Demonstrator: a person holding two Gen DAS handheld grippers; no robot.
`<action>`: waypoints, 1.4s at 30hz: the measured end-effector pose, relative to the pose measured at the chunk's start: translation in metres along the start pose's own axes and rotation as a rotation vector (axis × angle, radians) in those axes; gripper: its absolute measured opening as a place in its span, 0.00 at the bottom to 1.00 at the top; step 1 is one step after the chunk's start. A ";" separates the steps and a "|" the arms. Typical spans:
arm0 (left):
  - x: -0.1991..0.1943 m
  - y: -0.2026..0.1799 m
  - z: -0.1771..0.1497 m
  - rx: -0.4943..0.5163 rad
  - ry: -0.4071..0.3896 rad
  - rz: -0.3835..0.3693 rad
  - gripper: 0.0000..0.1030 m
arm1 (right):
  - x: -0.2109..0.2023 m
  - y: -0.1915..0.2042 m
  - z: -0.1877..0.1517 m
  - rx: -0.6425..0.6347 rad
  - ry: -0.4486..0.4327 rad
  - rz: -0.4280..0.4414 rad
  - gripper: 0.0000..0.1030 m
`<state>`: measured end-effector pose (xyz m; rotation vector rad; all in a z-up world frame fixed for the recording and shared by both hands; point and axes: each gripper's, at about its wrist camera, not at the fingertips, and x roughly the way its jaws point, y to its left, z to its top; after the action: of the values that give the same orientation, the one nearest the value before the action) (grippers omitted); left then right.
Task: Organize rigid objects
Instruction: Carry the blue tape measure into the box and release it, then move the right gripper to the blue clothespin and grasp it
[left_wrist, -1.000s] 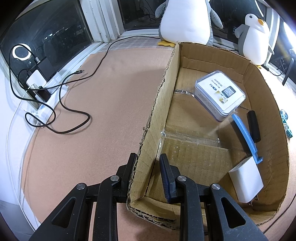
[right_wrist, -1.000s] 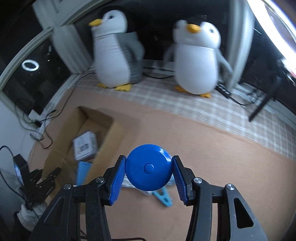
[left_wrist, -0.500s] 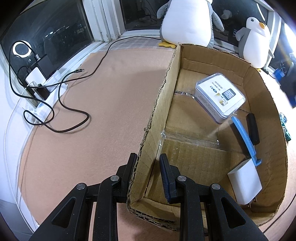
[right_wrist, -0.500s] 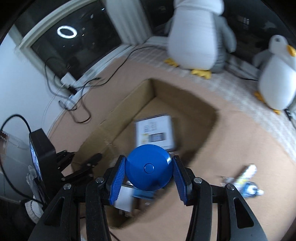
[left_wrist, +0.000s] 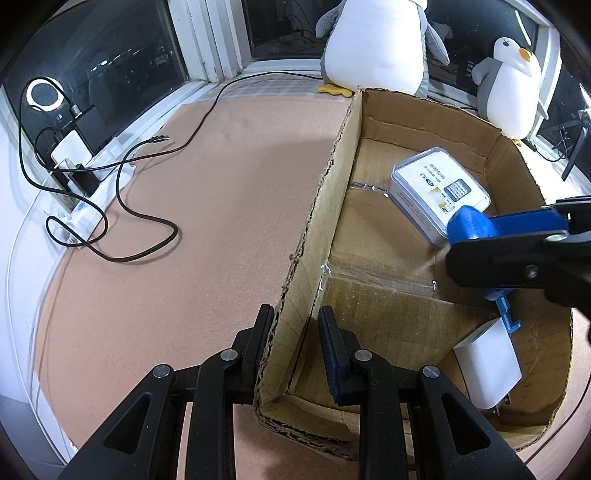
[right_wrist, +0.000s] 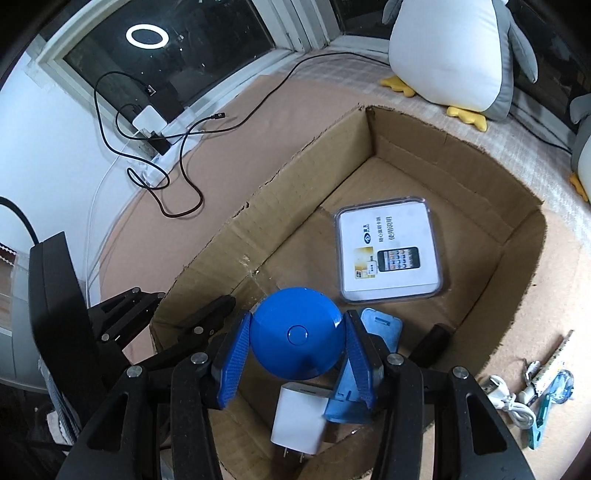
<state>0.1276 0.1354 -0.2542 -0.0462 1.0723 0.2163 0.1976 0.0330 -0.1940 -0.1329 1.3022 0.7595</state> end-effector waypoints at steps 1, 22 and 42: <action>0.000 0.000 0.000 0.000 0.000 0.000 0.25 | 0.001 0.000 0.000 0.005 0.000 0.003 0.45; 0.000 0.001 0.000 -0.001 -0.002 0.001 0.25 | -0.003 -0.012 -0.001 0.081 -0.008 0.047 0.46; 0.000 0.000 0.001 0.003 0.000 0.004 0.25 | -0.091 -0.079 -0.040 0.176 -0.131 -0.045 0.46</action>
<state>0.1279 0.1357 -0.2537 -0.0415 1.0725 0.2180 0.2043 -0.0856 -0.1492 0.0287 1.2308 0.6020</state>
